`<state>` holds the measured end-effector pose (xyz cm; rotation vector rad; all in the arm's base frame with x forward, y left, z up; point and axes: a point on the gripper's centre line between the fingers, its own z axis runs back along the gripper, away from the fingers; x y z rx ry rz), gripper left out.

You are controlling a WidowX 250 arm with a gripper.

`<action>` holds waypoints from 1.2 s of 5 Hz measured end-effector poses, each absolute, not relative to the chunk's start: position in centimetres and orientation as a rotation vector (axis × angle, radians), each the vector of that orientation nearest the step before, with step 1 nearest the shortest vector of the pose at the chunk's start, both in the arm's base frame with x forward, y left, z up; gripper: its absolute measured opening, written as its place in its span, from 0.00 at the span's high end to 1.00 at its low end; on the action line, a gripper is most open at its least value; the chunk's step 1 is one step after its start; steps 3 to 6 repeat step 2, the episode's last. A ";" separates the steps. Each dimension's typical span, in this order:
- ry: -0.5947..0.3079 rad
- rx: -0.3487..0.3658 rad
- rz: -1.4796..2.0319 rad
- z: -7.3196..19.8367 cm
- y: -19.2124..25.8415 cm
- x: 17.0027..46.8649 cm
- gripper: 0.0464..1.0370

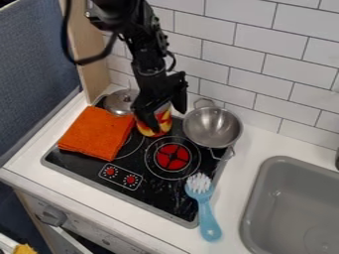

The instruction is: Moved to the can to the middle of the top of the two burners

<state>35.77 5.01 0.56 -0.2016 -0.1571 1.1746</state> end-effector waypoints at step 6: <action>-0.194 -0.224 1.141 3.0 4.7 35.0 0.04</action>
